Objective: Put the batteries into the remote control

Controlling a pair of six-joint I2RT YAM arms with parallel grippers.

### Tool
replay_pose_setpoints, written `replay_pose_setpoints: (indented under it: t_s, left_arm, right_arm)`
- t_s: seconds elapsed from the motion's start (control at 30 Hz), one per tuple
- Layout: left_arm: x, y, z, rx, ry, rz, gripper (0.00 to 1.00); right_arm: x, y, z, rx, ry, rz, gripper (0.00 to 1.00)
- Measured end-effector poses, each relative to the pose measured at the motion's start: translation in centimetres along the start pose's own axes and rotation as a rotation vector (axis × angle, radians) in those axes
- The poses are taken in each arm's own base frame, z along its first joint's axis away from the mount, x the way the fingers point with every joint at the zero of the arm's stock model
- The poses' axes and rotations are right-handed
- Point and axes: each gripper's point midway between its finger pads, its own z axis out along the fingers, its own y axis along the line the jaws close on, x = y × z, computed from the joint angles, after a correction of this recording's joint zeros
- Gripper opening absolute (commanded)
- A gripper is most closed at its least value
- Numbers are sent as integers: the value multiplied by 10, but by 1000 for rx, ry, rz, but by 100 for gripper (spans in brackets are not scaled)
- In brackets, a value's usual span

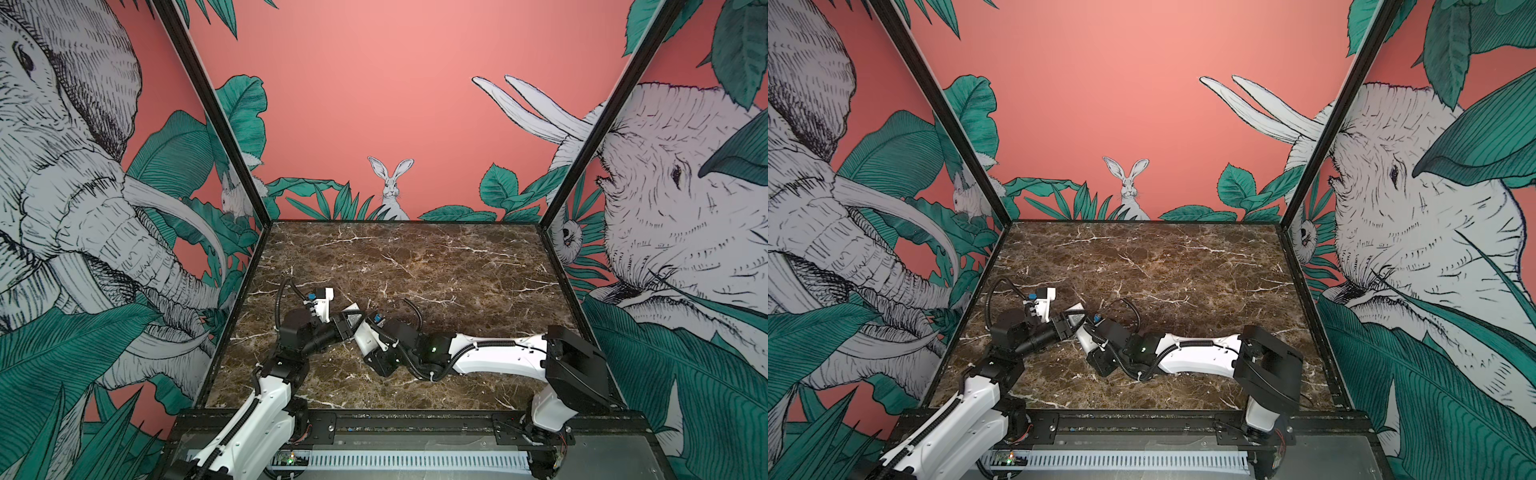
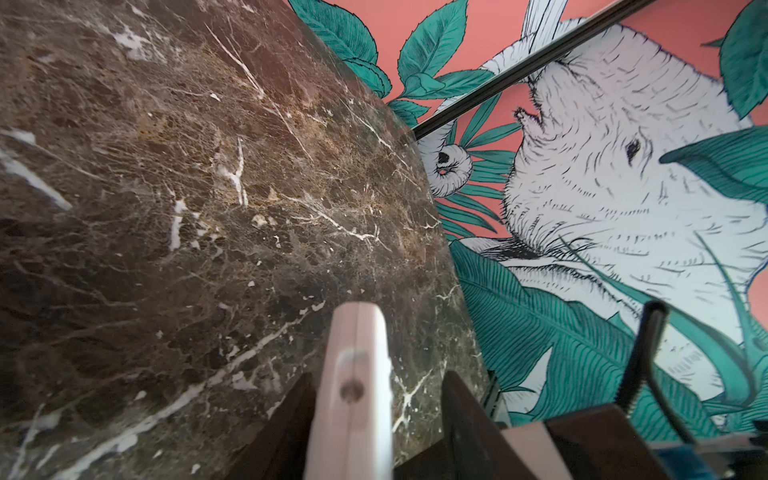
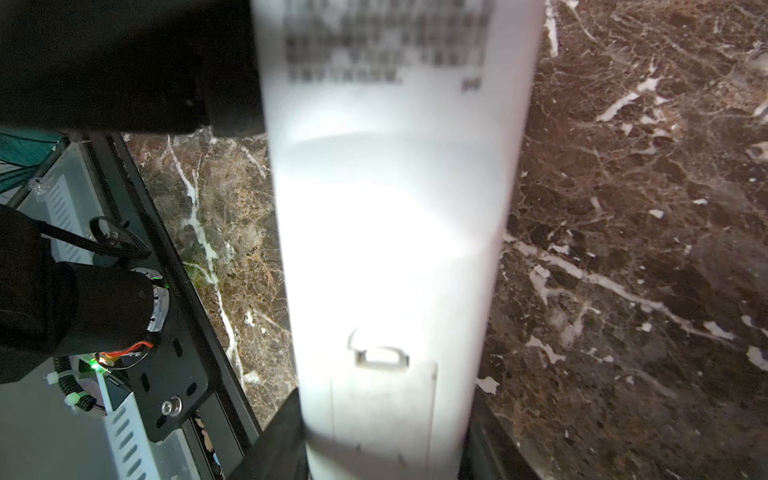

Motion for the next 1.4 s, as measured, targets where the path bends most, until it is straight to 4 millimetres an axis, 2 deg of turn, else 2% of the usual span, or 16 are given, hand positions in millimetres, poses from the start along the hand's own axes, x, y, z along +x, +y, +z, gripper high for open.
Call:
replay_pose_setpoints:
  t_s: [0.07,0.13,0.27,0.43,0.57,1.0,1.23,1.4]
  left_arm:
    - [-1,-2,0,0,1,8,72]
    - [-3,-4,-1,1,4,12,75]
    - [-6,-9,-1,7,5,20,77]
    - [-7,-13,-3,6,10,33,78]
    - [-11,-26,-5,47,2,72,80]
    - [-28,-98,-25,305,-41,249,83]
    - [-36,-131,-36,413,-51,309,84]
    - [-41,-159,-48,492,-57,368,86]
  right_arm:
    - [1,-2,-1,0,1,-1,19]
    - [1,-6,-2,1,-2,3,19]
    - [1,-14,-8,4,-15,13,19]
    - [-10,-18,-25,-15,-60,19,19]
    - [-18,-19,-39,-41,-103,20,19]
    - [-28,-26,-83,-156,-210,7,20]
    - [-51,-5,-115,-288,-306,-47,20]
    - [-56,9,-129,-377,-349,-74,20]
